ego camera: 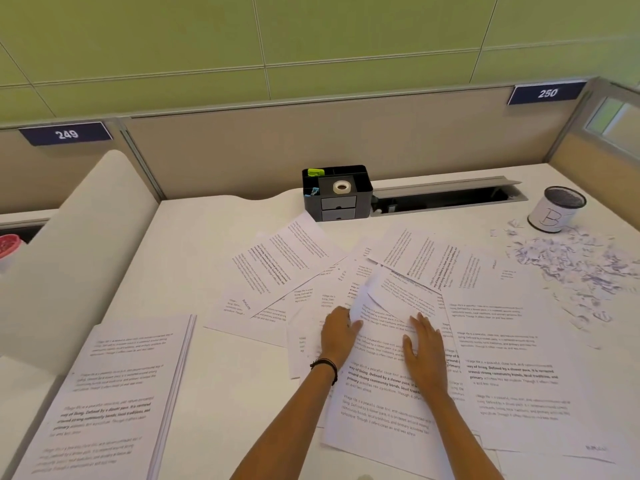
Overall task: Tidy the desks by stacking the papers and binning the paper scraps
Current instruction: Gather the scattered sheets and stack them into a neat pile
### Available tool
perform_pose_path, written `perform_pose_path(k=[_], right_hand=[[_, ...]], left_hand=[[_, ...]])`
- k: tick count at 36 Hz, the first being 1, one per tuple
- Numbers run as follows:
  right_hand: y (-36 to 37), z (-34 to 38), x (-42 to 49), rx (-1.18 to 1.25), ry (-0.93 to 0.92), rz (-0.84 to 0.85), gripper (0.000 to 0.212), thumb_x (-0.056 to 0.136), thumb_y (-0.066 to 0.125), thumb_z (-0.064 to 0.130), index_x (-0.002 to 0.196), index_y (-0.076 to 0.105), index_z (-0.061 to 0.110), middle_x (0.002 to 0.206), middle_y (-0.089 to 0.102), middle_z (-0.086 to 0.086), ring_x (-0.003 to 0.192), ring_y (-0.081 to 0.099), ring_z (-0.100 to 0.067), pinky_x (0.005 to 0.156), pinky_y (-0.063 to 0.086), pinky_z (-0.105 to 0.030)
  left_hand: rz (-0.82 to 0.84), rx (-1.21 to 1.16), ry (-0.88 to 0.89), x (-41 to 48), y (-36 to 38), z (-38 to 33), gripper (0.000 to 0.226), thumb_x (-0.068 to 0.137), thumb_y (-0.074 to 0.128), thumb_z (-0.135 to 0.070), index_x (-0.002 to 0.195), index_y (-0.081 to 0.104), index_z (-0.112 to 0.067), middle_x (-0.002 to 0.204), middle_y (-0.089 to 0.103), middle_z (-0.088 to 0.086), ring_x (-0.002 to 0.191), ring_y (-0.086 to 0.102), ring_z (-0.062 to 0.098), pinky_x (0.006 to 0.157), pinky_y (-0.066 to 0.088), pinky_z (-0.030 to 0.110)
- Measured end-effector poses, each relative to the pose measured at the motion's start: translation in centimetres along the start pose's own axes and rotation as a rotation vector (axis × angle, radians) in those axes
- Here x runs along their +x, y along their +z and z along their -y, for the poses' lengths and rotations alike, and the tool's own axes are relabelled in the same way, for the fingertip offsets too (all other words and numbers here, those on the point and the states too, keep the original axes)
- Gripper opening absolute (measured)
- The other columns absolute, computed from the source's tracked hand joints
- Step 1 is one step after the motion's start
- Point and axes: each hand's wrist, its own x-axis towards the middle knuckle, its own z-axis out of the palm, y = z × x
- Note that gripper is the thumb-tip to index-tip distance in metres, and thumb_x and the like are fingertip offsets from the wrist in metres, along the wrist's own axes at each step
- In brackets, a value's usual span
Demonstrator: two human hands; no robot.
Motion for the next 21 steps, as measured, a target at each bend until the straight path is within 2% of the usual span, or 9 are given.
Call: perform_pose_path(k=[1,3,5,8,11,13,15,17,21], right_hand=[[-0.1,0.0,0.0,0.001,0.002,0.001,0.050,0.093,0.038,0.033,0.136,0.042,0.010,0.148,0.036,-0.007,0.139,0.027,-0.020,0.117,0.014,-0.037],[-0.1,0.1,0.0,0.016,0.010,-0.001,0.051,0.092,0.039,0.033,0.136,0.042,0.009,0.147,0.037,-0.007,0.138,0.029,-0.022,0.117,0.016,-0.038],[0.0,0.4,0.2,0.033,0.035,-0.019,0.047,0.093,0.048,0.026,0.136,0.042,0.008,0.146,0.039,-0.010,0.137,0.032,-0.024,0.116,0.020,-0.042],[-0.3,1.5,1.2,0.079,0.080,-0.061,0.047,0.087,0.061,0.017,0.130,0.047,0.007,0.143,0.041,-0.013,0.133,0.036,-0.030,0.112,0.025,-0.044],[-0.9,3.1,2.4,0.158,-0.024,-0.047,0.025,0.084,0.061,0.011,0.109,0.060,0.013,0.142,0.040,-0.016,0.132,0.036,-0.032,0.108,0.028,-0.044],[-0.8,3.8,3.1,0.141,-0.131,0.010,0.022,0.084,0.056,0.018,0.103,0.067,0.016,0.144,0.039,-0.016,0.133,0.035,-0.032,0.109,0.028,-0.048],[-0.3,4.0,3.5,0.100,-0.194,0.094,0.032,0.085,0.049,0.028,0.108,0.069,0.017,0.148,0.034,-0.013,0.138,0.029,-0.029,0.113,0.020,-0.052],[0.1,4.2,3.8,0.051,-0.211,0.156,0.033,0.091,0.048,0.030,0.117,0.065,0.019,0.152,0.028,-0.008,0.142,0.021,-0.025,0.114,0.007,-0.050],[0.4,4.5,4.0,-0.081,-0.177,0.281,0.042,0.097,0.042,0.032,0.138,0.043,0.021,0.157,0.011,-0.005,0.145,0.006,-0.022,0.114,-0.005,-0.045]], left_hand=[[0.020,-0.066,0.011,-0.3,0.1,-0.1,0.015,0.092,0.055,-0.022,0.081,0.050,-0.014,0.079,0.051,-0.003,0.068,0.043,0.006,0.057,0.032,0.015],[0.035,-0.129,0.043,-0.6,0.1,-0.1,0.013,0.094,0.052,-0.018,0.082,0.053,-0.013,0.076,0.055,-0.004,0.064,0.045,0.001,0.056,0.033,0.013],[0.035,-0.169,0.059,-0.6,-0.1,-0.2,0.017,0.094,0.052,-0.016,0.077,0.052,-0.014,0.068,0.051,-0.010,0.059,0.045,0.000,0.054,0.032,0.008],[0.058,-0.201,0.049,-0.5,-0.3,0.0,0.024,0.092,0.056,-0.015,0.069,0.050,-0.017,0.060,0.048,-0.012,0.054,0.043,0.000,0.049,0.031,0.009],[0.072,-0.215,0.057,-0.5,-0.6,0.1,0.017,0.091,0.058,-0.014,0.078,0.058,-0.003,0.058,0.053,0.004,0.053,0.042,-0.001,0.048,0.031,0.008],[0.076,-0.199,0.070,-0.5,-0.8,0.1,0.016,0.091,0.058,-0.014,0.075,0.055,-0.010,0.060,0.053,-0.003,0.053,0.042,-0.001,0.046,0.031,0.007],[0.079,-0.176,0.077,-0.3,-0.8,0.2,0.023,0.091,0.058,-0.016,0.070,0.048,-0.017,0.060,0.048,-0.011,0.052,0.042,0.000,0.045,0.031,0.008],[0.080,-0.159,0.067,-0.3,-0.8,0.5,0.026,0.091,0.059,-0.018,0.068,0.047,-0.020,0.060,0.048,-0.010,0.052,0.042,0.002,0.044,0.030,0.009],[0.088,-0.165,0.047,-0.6,-1.1,0.9,0.021,0.091,0.058,-0.017,0.071,0.052,-0.021,0.063,0.051,-0.014,0.054,0.046,-0.001,0.046,0.032,0.008]])
